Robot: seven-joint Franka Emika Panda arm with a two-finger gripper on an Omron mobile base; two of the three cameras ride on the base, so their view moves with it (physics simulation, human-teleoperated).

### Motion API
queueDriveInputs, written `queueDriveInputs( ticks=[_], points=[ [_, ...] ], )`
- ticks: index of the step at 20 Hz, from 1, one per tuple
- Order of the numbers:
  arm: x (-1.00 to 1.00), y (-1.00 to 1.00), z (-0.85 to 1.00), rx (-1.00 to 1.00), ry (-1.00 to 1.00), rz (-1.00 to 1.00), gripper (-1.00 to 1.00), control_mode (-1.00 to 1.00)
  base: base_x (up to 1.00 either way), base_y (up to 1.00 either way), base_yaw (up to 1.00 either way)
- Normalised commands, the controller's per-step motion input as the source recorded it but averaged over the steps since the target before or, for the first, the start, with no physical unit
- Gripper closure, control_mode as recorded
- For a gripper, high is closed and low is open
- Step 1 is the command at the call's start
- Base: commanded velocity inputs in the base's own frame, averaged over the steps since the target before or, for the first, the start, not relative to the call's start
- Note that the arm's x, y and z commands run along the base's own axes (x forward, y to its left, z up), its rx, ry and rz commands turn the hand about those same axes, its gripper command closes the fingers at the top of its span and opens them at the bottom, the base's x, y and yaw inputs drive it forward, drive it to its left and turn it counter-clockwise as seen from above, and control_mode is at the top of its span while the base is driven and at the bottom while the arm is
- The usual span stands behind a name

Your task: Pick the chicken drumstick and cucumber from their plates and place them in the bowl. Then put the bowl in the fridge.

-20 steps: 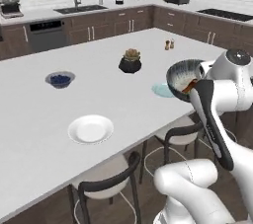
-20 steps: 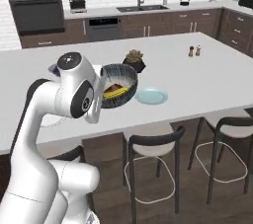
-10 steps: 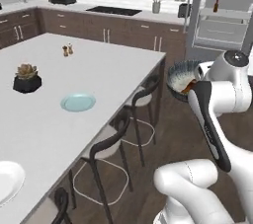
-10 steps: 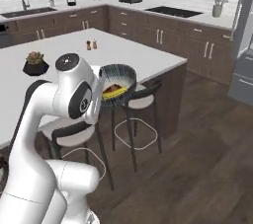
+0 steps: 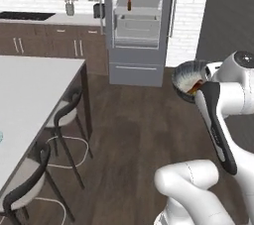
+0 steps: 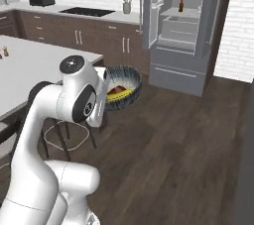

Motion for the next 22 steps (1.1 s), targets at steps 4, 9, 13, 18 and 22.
queueDriveInputs(
  ticks=[4, 9, 13, 18, 22],
  points=[
    [0.0, 0.0, 0.0, 0.0, 0.0, 0.0, 1.0, 1.0, 1.0, -0.24, -0.11],
    [0.0, 0.0, 0.0, 0.0, 0.0, 0.0, 1.0, 1.0, 1.0, -0.04, -0.04],
    [0.0, 0.0, 0.0, 0.0, 0.0, 0.0, 1.0, 1.0, 1.0, 0.21, -0.03],
    [0.0, 0.0, 0.0, 0.0, 0.0, 0.0, 1.0, 1.0, 1.0, 0.35, -0.1],
    [0.0, 0.0, 0.0, 0.0, 0.0, 0.0, 1.0, 1.0, 1.0, 0.28, -0.11]
  ],
)
